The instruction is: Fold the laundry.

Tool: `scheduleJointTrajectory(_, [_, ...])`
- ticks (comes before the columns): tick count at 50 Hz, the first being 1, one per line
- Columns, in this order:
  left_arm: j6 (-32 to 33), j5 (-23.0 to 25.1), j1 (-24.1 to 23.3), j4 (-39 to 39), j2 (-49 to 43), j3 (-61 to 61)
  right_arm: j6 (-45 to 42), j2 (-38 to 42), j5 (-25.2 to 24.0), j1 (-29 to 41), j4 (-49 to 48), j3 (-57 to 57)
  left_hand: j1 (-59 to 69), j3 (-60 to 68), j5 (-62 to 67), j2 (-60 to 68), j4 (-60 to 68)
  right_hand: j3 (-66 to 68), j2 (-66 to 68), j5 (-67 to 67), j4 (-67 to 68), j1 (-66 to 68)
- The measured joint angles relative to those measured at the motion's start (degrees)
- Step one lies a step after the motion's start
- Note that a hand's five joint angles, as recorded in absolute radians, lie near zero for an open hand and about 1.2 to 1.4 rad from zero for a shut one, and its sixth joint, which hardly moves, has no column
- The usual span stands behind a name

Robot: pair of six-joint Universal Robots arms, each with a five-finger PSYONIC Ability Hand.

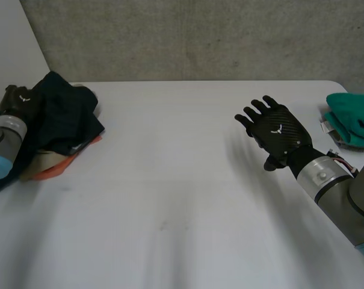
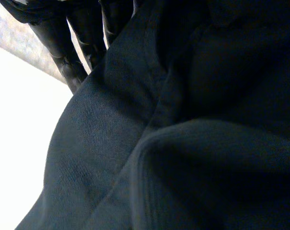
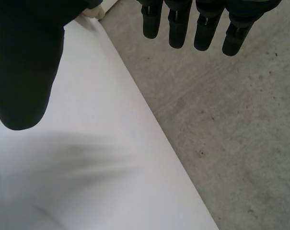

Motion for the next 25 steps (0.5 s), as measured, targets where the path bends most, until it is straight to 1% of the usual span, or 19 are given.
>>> scheduleJointTrajectory(1, [-0.65,0.25,-0.89,0.21,1.16,-0.16,-0.23,-0.01,0.02,-0.28,0.0,0.24,3.48,6.34,5.56,6.69,7.46,0.0,0.0,0.0,0.0,0.0])
scheduleJointTrajectory(3, [-1.83,0.24,-2.32,0.26,3.6,-0.83,-0.48,-0.06,0.04,-0.87,-0.02,0.46,3.46,6.89,6.22,7.18,7.99,0.0,0.0,0.0,0.0,0.0])
scheduleJointTrajectory(5, [-4.36,0.08,-4.77,0.26,8.36,-2.44,-0.66,-0.27,0.07,-1.8,-0.04,0.58,3.46,7.19,7.0,7.34,8.16,0.0,0.0,-0.02,0.0,0.0])
scheduleJointTrajectory(7, [-8.33,-0.21,-7.71,0.13,14.11,-4.69,-0.72,-0.55,0.15,-2.69,-0.07,0.56,3.46,7.34,8.49,7.45,8.19,0.0,0.0,0.0,0.0,0.0])
scheduleJointTrajectory(8, [-9.38,-0.25,-8.42,0.09,15.36,-5.19,-0.72,-0.58,0.17,-2.78,-0.08,0.55,3.46,7.34,8.49,7.45,8.19,0.0,0.0,-0.02,0.0,0.0])
scheduleJointTrajectory(10, [-15.44,-0.42,-12.15,-0.2,21.46,-7.68,-0.68,-1.05,0.39,-3.43,-0.09,0.44,3.46,7.44,8.95,7.81,8.19,0.0,0.0,0.0,0.0,0.0])
scheduleJointTrajectory(12, [-23.25,-0.36,-16.75,-0.45,27.16,-10.39,-0.53,-1.7,0.99,-3.74,-0.08,0.36,3.46,7.56,9.42,7.91,8.23,0.0,0.0,0.0,0.0,0.0])
scheduleJointTrajectory(14, [-26.58,-0.34,-18.73,-0.52,29.15,-11.53,-0.42,-2.02,1.37,-3.82,-0.05,0.34,3.46,7.56,9.6,7.91,8.24,0.0,0.0,0.0,0.0,0.0])
scheduleJointTrajectory(15, [-31.73,-0.27,-22.09,-0.51,31.48,-13.42,-0.2,-2.54,2.24,-3.86,0.08,0.32,3.46,7.56,10.05,7.91,8.25,0.0,0.0,-0.01,0.0,0.0])
scheduleJointTrajectory(17, [-34.64,-0.32,-24.21,-0.44,32.37,-14.61,-0.09,-2.79,2.79,-3.87,0.18,0.3,3.46,7.56,10.12,7.91,8.26,0.0,0.0,-0.02,0.0,0.0])
scheduleJointTrajectory(19, [-39.5,-0.4,-29.51,0.0,31.88,-16.58,0.21,-3.36,4.67,-3.85,0.62,0.22,3.46,7.64,10.15,7.91,8.35,0.0,0.0,0.0,0.0,0.0])
scheduleJointTrajectory(21, [-41.66,-0.56,-34.32,0.74,28.72,-17.05,0.38,-3.64,6.37,-3.86,1.07,0.08,3.46,7.71,10.39,7.94,8.5,0.0,0.0,-0.01,0.0,0.0])
scheduleJointTrajectory(23, [-42.11,-0.7,-38.17,1.34,23.97,-16.13,0.46,-3.75,7.82,-3.92,1.5,-0.09,4.91,3.41,6.54,2.41,3.46,0.0,0.0,-0.02,0.0,0.0])
scheduleJointTrajectory(24, [-41.81,-0.77,-39.92,1.36,20.86,-15.1,0.48,-3.79,8.68,-4.02,1.76,-0.21,-4.46,-6.96,-3.82,-8.61,-7.09,0.0,0.0,0.0,0.0,0.0])
scheduleJointTrajectory(25, [-41.5,-0.82,-40.83,1.23,18.98,-14.41,0.49,-3.8,9.2,-4.12,1.95,-0.31,-4.46,-6.96,-3.82,-8.61,-7.09,0.0,0.0,-0.02,0.0,0.0])
